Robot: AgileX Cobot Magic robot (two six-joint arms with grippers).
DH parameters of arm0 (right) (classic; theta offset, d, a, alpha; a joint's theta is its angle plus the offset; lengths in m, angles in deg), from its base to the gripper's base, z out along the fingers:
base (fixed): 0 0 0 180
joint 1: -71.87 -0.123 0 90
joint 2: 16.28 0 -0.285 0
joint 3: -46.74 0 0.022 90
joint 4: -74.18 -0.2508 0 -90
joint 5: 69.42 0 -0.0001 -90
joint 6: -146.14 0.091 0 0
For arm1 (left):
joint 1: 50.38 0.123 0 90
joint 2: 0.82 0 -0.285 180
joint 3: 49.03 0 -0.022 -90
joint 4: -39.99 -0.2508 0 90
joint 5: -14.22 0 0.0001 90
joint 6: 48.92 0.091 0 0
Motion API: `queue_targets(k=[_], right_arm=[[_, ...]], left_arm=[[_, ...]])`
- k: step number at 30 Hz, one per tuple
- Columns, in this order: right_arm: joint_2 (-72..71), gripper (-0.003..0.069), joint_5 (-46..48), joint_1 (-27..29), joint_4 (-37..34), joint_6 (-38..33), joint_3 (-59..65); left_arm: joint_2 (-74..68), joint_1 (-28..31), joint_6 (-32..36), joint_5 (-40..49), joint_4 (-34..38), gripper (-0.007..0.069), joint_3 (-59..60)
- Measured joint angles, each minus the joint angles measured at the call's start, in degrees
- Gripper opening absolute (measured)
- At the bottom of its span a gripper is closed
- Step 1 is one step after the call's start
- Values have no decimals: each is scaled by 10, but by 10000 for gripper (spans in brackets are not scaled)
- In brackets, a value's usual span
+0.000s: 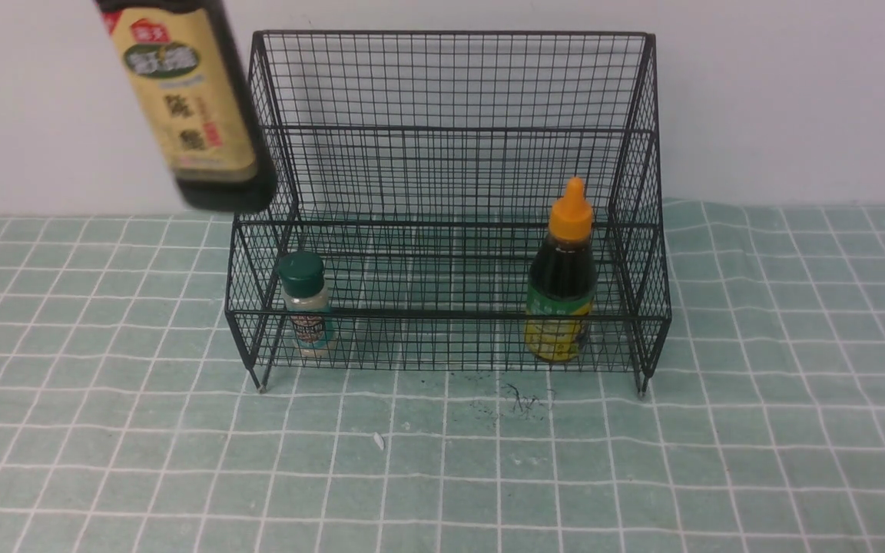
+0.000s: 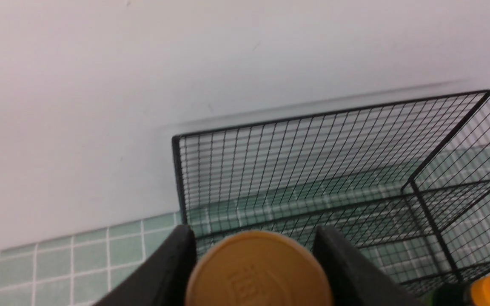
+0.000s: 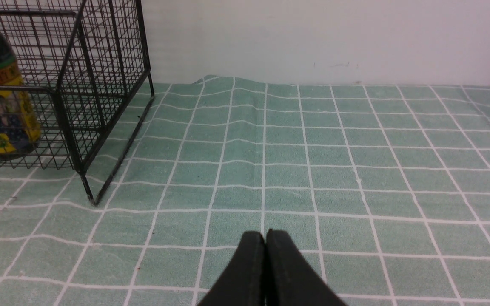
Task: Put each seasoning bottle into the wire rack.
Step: Use the left arm to put the condiment bottle back on the shelf
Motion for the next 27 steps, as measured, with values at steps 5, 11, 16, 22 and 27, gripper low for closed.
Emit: queue_targets(k=[5,11,16,22,27], right_arm=[[0,-10,0,0,0,0,0],[0,-10,0,0,0,0,0],[0,-10,0,0,0,0,0],[0,-10,0,0,0,0,0],[0,-10,0,0,0,0,0]], left_arm=[[-30,-19,0,-54,4,316,0],[-86,-23,0,-64,3,316,0],[-117,-23,0,-90,-4,316,1],[-124,-23,0,-110,-4,316,2],[-125,-23,0,-116,-6,316,2]])
